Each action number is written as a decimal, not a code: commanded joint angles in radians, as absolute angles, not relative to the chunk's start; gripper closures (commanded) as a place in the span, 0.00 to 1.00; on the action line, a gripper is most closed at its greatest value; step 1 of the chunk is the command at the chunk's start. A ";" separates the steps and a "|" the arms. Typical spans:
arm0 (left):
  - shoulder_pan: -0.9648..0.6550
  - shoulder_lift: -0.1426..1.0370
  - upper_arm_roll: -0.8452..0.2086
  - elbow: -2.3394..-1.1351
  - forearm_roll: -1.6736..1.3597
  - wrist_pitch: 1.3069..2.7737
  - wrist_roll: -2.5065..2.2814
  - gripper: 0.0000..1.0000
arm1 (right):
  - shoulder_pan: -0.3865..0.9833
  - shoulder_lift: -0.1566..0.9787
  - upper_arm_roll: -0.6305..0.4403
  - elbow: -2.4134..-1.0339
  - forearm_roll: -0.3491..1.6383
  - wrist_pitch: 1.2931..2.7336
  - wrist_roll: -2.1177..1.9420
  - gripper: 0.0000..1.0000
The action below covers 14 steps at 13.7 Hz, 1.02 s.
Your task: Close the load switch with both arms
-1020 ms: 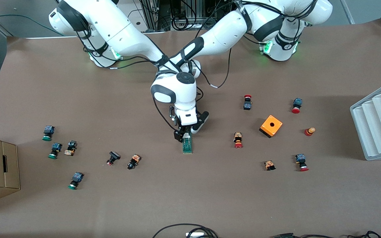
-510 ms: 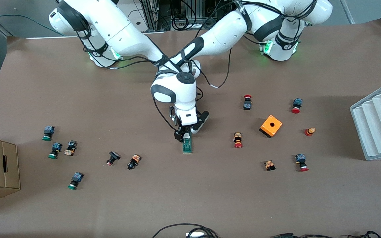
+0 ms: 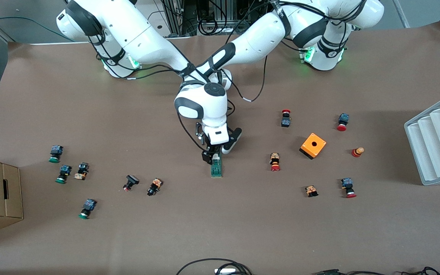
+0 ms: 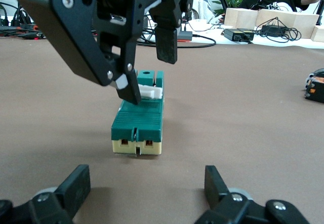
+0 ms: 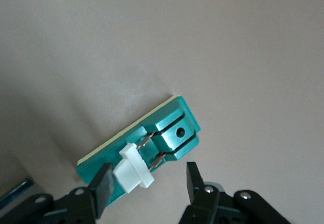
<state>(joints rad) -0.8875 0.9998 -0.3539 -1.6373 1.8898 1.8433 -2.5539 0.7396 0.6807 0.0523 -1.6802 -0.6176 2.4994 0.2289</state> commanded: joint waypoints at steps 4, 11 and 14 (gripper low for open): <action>-0.904 1.017 -0.344 -1.624 1.901 1.829 -2.577 0.00 | 0.733 0.692 0.031 -1.641 -0.627 2.510 0.192 0.36; -0.904 1.017 -0.344 -1.624 1.901 1.829 -2.577 0.00 | 0.733 0.693 0.023 -1.641 -0.629 2.511 0.189 0.38; -0.900 1.012 -0.344 -1.623 1.899 1.830 -2.583 0.00 | 0.733 0.695 0.021 -1.641 -0.629 2.511 0.189 0.39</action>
